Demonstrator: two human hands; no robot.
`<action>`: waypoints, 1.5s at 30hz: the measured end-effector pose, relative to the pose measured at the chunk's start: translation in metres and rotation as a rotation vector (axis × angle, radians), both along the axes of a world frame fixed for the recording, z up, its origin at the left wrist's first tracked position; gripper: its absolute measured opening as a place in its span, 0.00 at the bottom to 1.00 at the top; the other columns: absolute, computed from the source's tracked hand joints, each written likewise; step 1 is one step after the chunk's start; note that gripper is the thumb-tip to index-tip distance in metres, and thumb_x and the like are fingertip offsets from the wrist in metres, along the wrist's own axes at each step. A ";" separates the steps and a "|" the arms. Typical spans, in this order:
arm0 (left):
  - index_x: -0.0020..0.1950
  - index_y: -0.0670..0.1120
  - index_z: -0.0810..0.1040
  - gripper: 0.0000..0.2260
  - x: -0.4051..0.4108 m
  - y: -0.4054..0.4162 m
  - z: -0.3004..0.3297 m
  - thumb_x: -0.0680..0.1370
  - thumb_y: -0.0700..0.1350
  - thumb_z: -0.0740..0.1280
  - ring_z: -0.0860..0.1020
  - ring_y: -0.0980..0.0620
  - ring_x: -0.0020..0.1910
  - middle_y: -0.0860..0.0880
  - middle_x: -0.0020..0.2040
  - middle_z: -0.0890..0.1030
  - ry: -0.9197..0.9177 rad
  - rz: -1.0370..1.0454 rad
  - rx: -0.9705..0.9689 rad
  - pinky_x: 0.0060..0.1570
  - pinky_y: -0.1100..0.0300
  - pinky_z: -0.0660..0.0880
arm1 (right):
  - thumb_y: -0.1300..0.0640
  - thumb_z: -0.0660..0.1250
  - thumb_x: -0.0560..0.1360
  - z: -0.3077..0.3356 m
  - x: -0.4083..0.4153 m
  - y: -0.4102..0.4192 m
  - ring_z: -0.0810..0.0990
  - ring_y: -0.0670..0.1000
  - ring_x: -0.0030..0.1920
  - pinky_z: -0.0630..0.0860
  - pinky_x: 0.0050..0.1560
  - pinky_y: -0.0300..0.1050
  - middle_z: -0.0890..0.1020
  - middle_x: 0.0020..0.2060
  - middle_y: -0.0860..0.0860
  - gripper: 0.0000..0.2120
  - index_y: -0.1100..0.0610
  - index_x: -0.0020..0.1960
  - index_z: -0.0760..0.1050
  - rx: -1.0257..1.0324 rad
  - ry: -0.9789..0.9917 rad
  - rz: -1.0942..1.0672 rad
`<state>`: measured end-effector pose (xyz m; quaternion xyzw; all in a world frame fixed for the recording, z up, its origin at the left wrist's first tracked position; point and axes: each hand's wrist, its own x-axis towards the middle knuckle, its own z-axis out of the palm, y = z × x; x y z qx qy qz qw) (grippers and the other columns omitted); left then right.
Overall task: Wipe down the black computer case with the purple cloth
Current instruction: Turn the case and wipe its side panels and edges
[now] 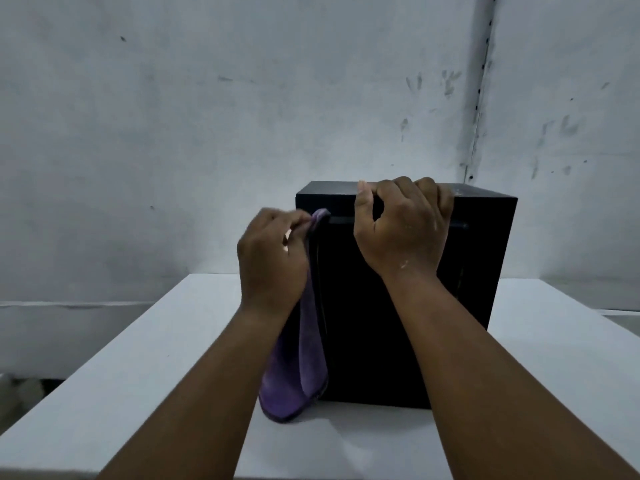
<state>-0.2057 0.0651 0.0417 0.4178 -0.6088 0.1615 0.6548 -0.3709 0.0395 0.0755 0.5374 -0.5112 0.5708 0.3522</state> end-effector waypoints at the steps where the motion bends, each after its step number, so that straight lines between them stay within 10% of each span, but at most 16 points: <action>1: 0.49 0.45 0.87 0.02 -0.002 -0.001 0.016 0.78 0.41 0.75 0.72 0.62 0.40 0.50 0.43 0.82 -0.017 -0.009 -0.014 0.46 0.78 0.65 | 0.43 0.60 0.83 0.000 0.000 0.000 0.78 0.57 0.49 0.67 0.64 0.56 0.84 0.42 0.50 0.20 0.53 0.44 0.83 0.007 0.003 0.001; 7: 0.54 0.44 0.87 0.07 -0.016 0.004 0.044 0.79 0.39 0.70 0.78 0.54 0.44 0.48 0.45 0.82 -0.285 -0.104 0.034 0.47 0.75 0.69 | 0.44 0.58 0.82 0.001 -0.002 0.003 0.78 0.58 0.51 0.68 0.64 0.57 0.84 0.44 0.50 0.19 0.53 0.46 0.84 0.047 0.028 0.013; 15: 0.51 0.45 0.88 0.04 0.011 0.004 0.021 0.78 0.39 0.74 0.72 0.61 0.40 0.49 0.43 0.83 -0.174 -0.003 0.043 0.45 0.78 0.66 | 0.48 0.60 0.82 0.002 -0.006 0.008 0.78 0.57 0.48 0.68 0.59 0.54 0.85 0.42 0.50 0.16 0.54 0.45 0.83 0.032 0.048 0.072; 22: 0.49 0.46 0.88 0.04 -0.019 0.014 0.048 0.79 0.41 0.73 0.78 0.52 0.42 0.49 0.42 0.80 -0.323 -0.170 0.099 0.45 0.61 0.74 | 0.48 0.61 0.81 0.031 -0.031 0.024 0.79 0.62 0.32 0.67 0.38 0.47 0.82 0.30 0.56 0.21 0.57 0.35 0.81 0.203 0.042 0.083; 35: 0.49 0.50 0.88 0.05 -0.037 0.016 0.052 0.78 0.43 0.72 0.80 0.50 0.45 0.50 0.43 0.81 -0.286 -0.117 0.157 0.49 0.55 0.76 | 0.50 0.58 0.82 0.035 -0.069 0.019 0.73 0.60 0.29 0.72 0.51 0.51 0.77 0.26 0.54 0.23 0.55 0.30 0.71 0.280 -0.074 -0.021; 45: 0.49 0.52 0.87 0.05 -0.048 0.022 0.046 0.79 0.45 0.72 0.81 0.49 0.47 0.52 0.45 0.84 -0.300 -0.051 0.152 0.51 0.53 0.76 | 0.50 0.58 0.81 0.031 -0.081 0.025 0.66 0.58 0.24 0.71 0.43 0.50 0.71 0.21 0.54 0.23 0.53 0.27 0.61 0.171 -0.008 0.081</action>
